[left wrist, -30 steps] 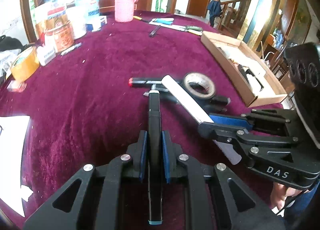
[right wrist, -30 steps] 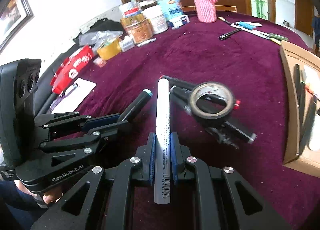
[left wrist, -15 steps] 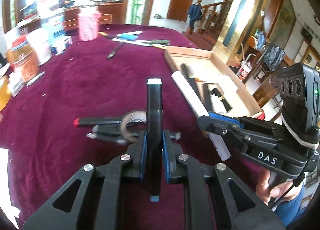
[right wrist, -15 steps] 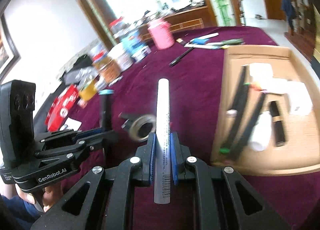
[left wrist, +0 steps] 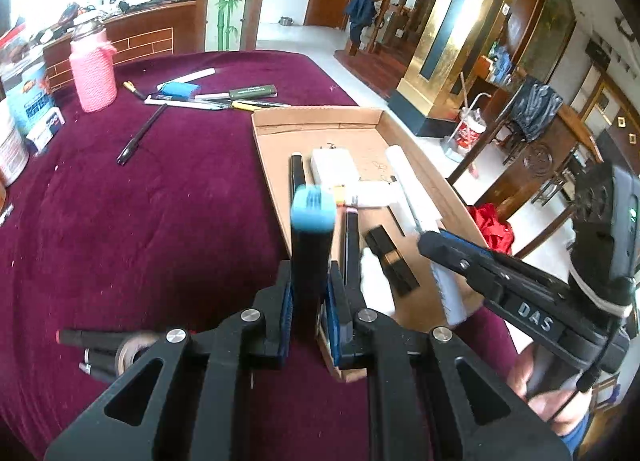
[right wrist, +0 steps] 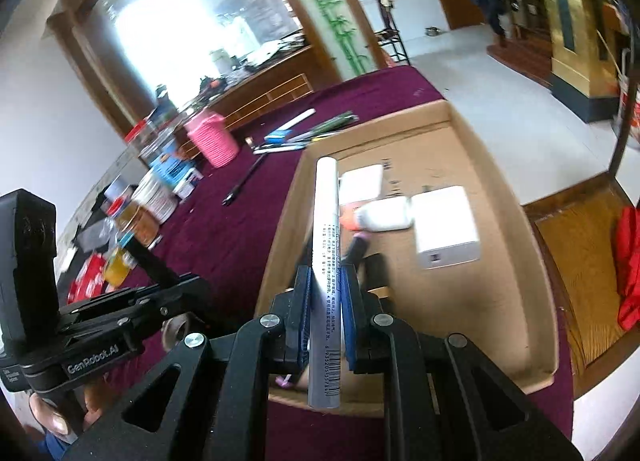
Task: Organize rigid objects
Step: 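Lower both markers into the tray beside the other markers and open both tools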
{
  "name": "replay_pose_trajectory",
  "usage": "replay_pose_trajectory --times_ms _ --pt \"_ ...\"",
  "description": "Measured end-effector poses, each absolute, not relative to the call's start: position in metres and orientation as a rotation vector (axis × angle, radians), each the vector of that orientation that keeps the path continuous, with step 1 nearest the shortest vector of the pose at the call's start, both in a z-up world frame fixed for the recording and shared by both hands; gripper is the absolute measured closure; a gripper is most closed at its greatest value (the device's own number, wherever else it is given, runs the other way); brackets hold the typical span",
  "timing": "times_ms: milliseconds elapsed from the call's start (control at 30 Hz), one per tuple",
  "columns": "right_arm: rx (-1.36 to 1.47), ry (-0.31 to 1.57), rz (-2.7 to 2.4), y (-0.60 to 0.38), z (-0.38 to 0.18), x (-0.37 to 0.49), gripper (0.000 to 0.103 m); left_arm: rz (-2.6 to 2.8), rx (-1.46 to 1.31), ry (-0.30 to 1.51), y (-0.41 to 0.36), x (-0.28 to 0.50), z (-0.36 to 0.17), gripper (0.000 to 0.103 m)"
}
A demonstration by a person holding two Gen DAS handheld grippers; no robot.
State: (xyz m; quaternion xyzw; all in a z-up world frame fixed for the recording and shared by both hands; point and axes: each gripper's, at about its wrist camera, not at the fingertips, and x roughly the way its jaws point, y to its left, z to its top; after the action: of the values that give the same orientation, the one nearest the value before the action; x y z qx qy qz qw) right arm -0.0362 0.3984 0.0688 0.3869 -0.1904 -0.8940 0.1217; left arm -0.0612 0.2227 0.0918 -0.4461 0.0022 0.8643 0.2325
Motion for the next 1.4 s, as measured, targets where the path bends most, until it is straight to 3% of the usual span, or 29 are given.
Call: replay_pose_trajectory --times_ms 533,1400 --pt "1.228 -0.595 -2.638 0.422 0.050 -0.053 0.090 2.271 -1.407 0.000 0.257 -0.122 0.057 0.090" --pt "1.352 -0.634 -2.619 0.430 0.028 -0.074 0.090 2.260 -1.444 -0.074 0.275 -0.132 0.038 0.090"
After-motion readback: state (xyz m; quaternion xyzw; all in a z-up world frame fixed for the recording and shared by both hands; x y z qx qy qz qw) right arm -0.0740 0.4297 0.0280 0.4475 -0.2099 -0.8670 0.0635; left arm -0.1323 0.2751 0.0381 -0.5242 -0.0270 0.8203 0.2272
